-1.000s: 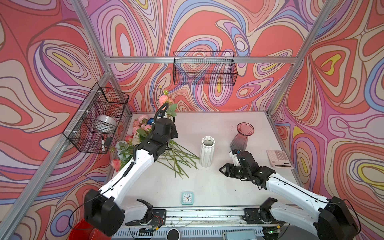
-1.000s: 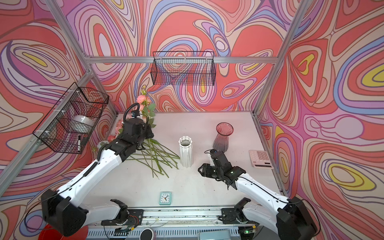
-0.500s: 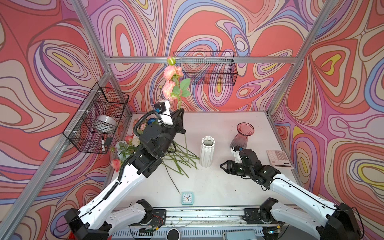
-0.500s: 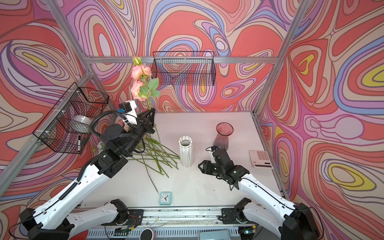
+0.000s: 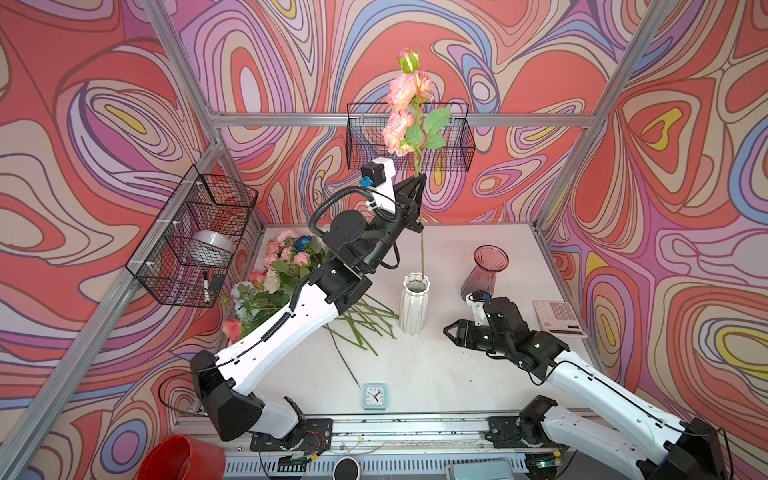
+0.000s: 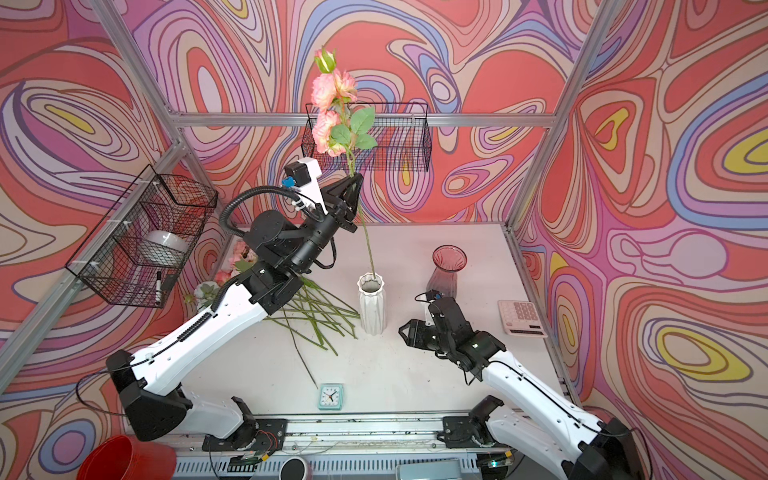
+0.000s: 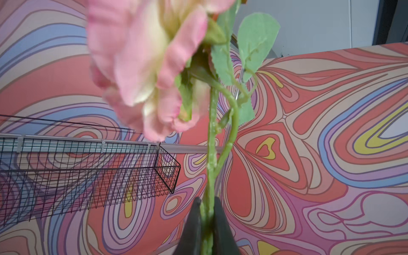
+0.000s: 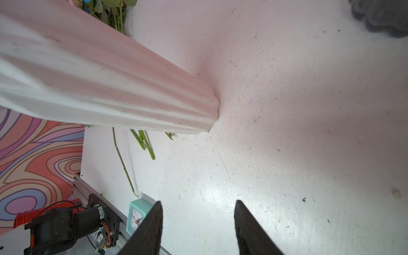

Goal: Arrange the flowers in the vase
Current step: 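Lift the pink rose with the left gripper and lower its stem into the white vase, then open the left gripper to release the rose while the right moves toward the pink vase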

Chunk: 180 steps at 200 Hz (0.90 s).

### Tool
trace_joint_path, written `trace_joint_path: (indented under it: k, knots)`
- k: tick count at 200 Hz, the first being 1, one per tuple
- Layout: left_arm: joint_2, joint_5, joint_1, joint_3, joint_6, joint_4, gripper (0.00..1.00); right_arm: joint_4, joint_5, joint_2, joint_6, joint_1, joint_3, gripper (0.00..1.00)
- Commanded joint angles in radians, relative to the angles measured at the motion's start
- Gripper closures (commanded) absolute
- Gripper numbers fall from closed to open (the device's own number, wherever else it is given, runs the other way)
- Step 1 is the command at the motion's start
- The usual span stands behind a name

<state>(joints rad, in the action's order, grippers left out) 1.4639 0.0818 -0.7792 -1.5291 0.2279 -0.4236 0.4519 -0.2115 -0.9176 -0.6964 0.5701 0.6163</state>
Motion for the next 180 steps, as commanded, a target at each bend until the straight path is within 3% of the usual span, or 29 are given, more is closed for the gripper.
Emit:
trace_joint_path:
  k: [1,66,90,113,180]
  knots:
    - [0.001,0.020,-0.001,0.049,-0.038,-0.094,1.00,0.031,0.024,0.026,0.007,-0.003,0.021,0.47]
    - [-0.022,0.046,-0.001,0.228,-0.001,-0.145,1.00,0.047,0.017,0.040,0.012,-0.002,0.043,0.46]
    - [-0.066,0.047,-0.002,0.335,0.053,-0.149,0.89,0.048,0.020,0.050,0.012,-0.003,0.049,0.45]
    - [-0.105,0.035,-0.003,0.405,0.101,-0.111,0.84,0.072,0.040,0.057,0.035,-0.002,0.091,0.44]
    - [-0.185,0.035,-0.008,0.407,0.225,0.166,0.59,0.121,0.112,0.101,0.107,-0.003,0.252,0.35]
